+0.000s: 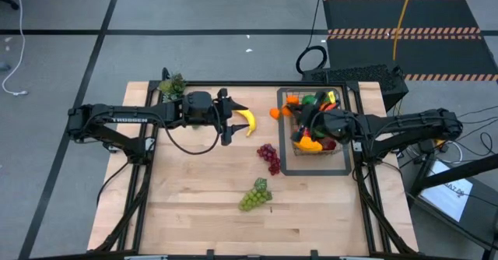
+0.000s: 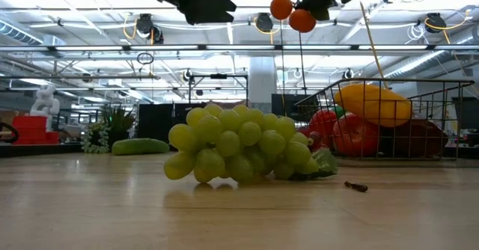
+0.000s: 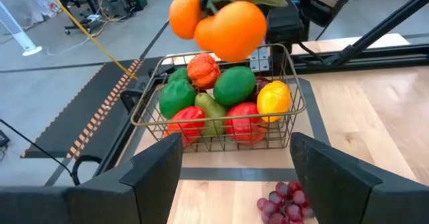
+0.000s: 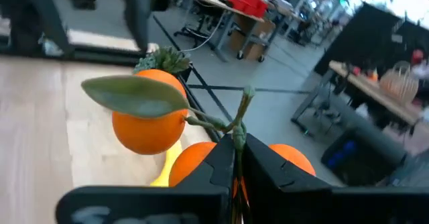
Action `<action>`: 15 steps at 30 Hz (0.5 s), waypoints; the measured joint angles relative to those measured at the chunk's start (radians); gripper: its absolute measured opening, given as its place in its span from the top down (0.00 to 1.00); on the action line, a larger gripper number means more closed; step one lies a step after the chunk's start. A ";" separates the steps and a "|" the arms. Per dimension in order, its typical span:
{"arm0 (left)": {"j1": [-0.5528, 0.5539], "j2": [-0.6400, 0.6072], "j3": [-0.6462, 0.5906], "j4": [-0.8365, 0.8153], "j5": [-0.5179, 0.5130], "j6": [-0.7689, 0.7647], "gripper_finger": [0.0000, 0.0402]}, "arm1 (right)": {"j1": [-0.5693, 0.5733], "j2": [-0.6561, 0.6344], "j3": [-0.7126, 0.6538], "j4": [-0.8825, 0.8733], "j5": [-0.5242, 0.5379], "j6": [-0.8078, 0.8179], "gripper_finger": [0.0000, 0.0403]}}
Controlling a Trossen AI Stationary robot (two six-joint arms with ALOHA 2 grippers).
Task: Build produce basket
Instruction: Put the tangerine into the gold wire basket
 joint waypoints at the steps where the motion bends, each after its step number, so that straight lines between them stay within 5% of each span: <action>1: -0.001 0.000 0.000 0.001 0.000 0.000 0.32 | -0.007 0.000 0.000 0.000 0.000 0.030 0.96; 15: -0.005 0.000 0.000 0.010 0.000 0.001 0.32 | -0.045 0.000 0.000 0.018 -0.015 0.313 0.96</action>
